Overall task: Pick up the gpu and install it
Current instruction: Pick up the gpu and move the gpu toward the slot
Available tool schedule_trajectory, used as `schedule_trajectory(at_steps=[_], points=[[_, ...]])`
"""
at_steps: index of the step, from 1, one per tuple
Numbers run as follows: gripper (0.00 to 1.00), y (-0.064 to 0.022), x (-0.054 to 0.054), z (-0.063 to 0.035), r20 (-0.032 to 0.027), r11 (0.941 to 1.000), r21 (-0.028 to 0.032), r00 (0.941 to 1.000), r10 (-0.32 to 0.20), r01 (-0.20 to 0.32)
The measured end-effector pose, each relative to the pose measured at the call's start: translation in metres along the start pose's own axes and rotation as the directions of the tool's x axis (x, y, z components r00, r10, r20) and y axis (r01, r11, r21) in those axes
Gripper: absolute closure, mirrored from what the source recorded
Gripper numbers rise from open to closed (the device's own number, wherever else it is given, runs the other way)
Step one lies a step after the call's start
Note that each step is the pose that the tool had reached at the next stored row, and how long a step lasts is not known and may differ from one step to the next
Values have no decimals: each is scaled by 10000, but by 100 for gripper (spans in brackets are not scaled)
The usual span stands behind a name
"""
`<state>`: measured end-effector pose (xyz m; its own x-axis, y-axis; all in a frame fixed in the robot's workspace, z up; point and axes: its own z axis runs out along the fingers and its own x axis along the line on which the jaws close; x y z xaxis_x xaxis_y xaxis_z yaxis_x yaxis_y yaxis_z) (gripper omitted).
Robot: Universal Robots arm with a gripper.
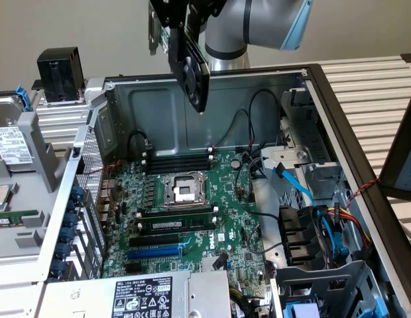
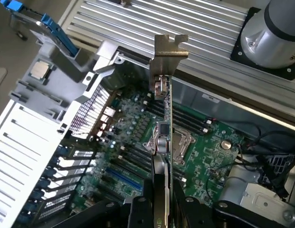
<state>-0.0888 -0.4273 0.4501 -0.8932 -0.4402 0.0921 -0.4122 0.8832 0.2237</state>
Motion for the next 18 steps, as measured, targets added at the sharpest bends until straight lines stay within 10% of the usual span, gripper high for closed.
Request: schedule_trajectory(at_steps=[9, 15, 18], points=[[73, -1, 0, 3, -371, 9873, 120, 9868, -1578, 1583], [73, -1, -1, 4, -619, 9645, 174, 9631, -2619, 2634], [73, -2, 0, 5, -636, 9500, 234, 9488, -3095, 3114]])
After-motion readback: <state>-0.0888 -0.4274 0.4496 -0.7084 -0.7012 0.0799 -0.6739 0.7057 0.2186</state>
